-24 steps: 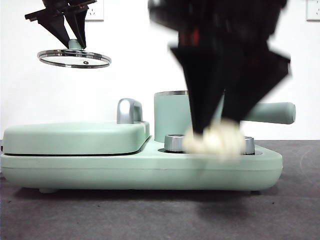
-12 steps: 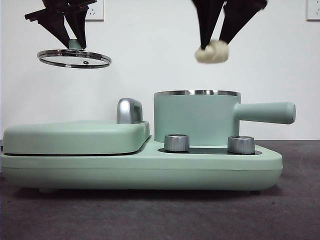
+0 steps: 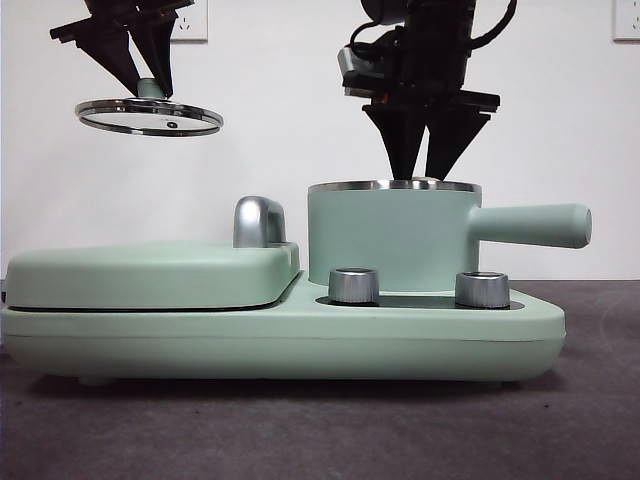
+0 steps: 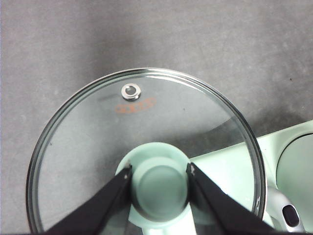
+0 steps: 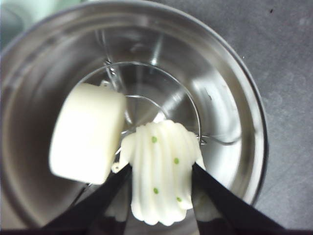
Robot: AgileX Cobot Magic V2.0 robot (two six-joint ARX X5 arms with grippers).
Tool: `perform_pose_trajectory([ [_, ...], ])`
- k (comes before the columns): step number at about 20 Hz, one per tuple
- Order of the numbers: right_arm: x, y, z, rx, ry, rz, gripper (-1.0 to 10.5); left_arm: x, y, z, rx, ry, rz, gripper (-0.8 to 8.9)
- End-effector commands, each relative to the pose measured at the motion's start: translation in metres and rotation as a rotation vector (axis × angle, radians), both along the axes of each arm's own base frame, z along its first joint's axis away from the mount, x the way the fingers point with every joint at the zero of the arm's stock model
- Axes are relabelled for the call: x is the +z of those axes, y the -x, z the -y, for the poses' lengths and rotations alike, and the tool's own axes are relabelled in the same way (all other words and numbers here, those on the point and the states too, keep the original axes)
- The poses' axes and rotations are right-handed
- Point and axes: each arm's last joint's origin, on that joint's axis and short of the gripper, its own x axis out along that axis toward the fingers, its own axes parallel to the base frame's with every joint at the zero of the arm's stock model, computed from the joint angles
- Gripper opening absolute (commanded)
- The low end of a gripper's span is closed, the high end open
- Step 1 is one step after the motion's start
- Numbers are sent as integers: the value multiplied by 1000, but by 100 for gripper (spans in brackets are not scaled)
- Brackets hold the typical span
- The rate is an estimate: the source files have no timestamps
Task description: Put the buns in a small steamer
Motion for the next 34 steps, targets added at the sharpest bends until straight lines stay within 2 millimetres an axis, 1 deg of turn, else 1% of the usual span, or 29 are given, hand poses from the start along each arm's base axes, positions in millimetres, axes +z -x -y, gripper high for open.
perform_pose_trajectory([
  [1, -10, -9, -5, 9, 15, -13, 172, 15, 5, 1, -4, 17, 67, 119],
  [5, -16, -13, -5, 3, 18, -23, 184, 15, 5, 1, -3, 17, 67, 119],
  [8, -16, -13, -5, 3, 17, -20, 306, 15, 5, 1, -3, 17, 68, 119],
  [9, -16, -13, -5, 3, 17, -20, 330, 15, 5, 1, -3, 18, 68, 119],
  [13, -14, -12, -5, 3, 15, -14, 338, 15, 5, 1, -3, 18, 74, 119],
  [15, -4, -10, -4, 3, 11, -6, 338, 15, 5, 1, -3, 19, 74, 119],
  [16, 5, -9, -1, 0, 4, 5, 338, 15, 5, 1, -3, 19, 74, 119],
  [19, 40, 2, 6, -7, -12, 53, 338, 15, 5, 1, 4, 24, 71, 119],
  [20, 51, 9, 12, -11, -14, 56, 338, 15, 5, 2, 5, 28, 68, 119],
  [23, 74, 34, 26, -30, -2, 73, 338, 15, 6, 7, -6, 29, 63, 119],
  [25, 91, 55, 36, -26, -28, 106, 338, 15, 8, 14, -23, 29, 61, 119],
  [27, 104, 82, 51, -25, -44, 136, 338, 15, 10, 23, -45, 30, 61, 119],
  [28, 107, 94, 57, -25, -49, 143, 338, 15, 11, 27, -56, 30, 60, 119],
  [31, 113, 140, 81, -25, -63, 170, 338, 15, 16, 44, -99, 31, 59, 119],
  [34, 108, 183, 102, -13, -93, 209, 338, 15, 23, 65, -152, 33, 58, 119],
])
